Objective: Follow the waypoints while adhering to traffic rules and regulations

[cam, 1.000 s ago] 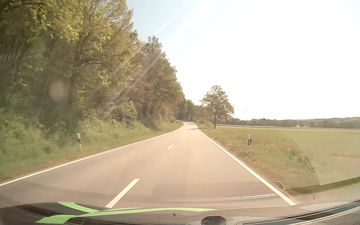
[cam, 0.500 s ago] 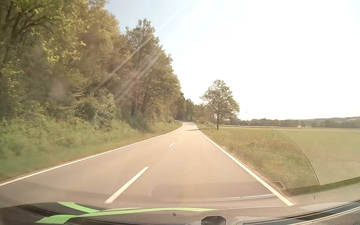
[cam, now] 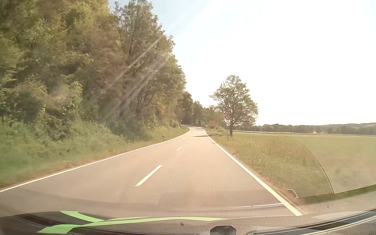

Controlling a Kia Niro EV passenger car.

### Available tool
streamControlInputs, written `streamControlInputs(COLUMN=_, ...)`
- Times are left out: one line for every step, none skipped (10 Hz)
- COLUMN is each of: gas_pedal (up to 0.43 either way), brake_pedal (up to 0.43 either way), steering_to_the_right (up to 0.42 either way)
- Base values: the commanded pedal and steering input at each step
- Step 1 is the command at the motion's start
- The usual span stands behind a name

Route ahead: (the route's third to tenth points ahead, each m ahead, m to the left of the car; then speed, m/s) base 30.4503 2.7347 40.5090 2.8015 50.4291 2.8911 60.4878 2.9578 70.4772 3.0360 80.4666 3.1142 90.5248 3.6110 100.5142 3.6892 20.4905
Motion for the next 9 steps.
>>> streamControlInputs(gas_pedal=0.000, brake_pedal=0.000, steering_to_the_right=-0.002)
streamControlInputs(gas_pedal=0.000, brake_pedal=0.000, steering_to_the_right=-0.002)
streamControlInputs(gas_pedal=0.000, brake_pedal=0.000, steering_to_the_right=-0.002)
streamControlInputs(gas_pedal=0.000, brake_pedal=0.000, steering_to_the_right=-0.002)
streamControlInputs(gas_pedal=0.000, brake_pedal=0.000, steering_to_the_right=-0.002)
streamControlInputs(gas_pedal=0.000, brake_pedal=0.000, steering_to_the_right=-0.003)
streamControlInputs(gas_pedal=0.000, brake_pedal=0.000, steering_to_the_right=-0.005)
streamControlInputs(gas_pedal=0.000, brake_pedal=0.000, steering_to_the_right=-0.005)
streamControlInputs(gas_pedal=0.000, brake_pedal=0.000, steering_to_the_right=-0.005)
